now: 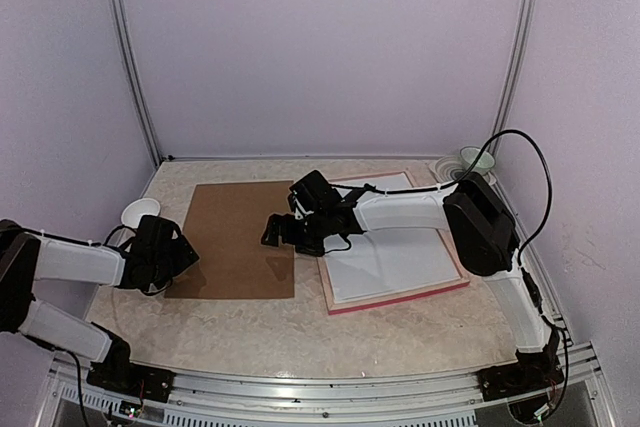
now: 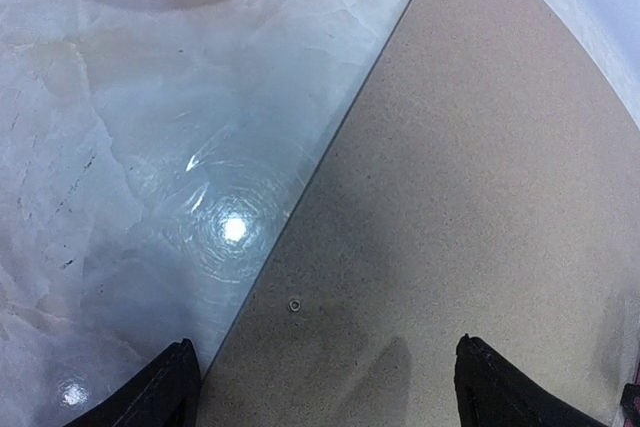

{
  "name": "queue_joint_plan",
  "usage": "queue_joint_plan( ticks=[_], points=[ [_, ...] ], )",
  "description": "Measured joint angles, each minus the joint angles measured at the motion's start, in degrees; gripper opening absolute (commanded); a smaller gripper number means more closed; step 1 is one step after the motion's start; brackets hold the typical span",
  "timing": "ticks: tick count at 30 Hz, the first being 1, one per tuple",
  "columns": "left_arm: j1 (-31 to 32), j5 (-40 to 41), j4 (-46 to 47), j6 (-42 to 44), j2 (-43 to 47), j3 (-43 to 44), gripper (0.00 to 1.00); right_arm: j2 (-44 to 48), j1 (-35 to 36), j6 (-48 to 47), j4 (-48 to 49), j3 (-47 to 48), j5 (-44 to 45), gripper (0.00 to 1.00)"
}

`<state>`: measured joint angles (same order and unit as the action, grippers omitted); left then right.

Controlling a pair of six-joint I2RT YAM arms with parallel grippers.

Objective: Put the photo into the frame
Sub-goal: Turn over the backboard.

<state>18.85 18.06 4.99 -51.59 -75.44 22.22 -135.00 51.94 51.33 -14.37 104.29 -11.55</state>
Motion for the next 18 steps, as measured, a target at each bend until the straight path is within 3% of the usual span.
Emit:
queue_joint_plan(
  ticks=[9, 18],
  points=[
    [0.81, 0.39, 3.89, 1.33, -2.25, -0.11, 0.86, 0.00, -0.39, 2.62, 1.20, -0.37, -0.96, 0.99],
    [1.20, 0.76, 4.48, 1.88, -2.67, -0.11, 0.86, 2.60, -1.90, 4.85, 13.81, -8.76, -6.08, 0.99]
  ],
)
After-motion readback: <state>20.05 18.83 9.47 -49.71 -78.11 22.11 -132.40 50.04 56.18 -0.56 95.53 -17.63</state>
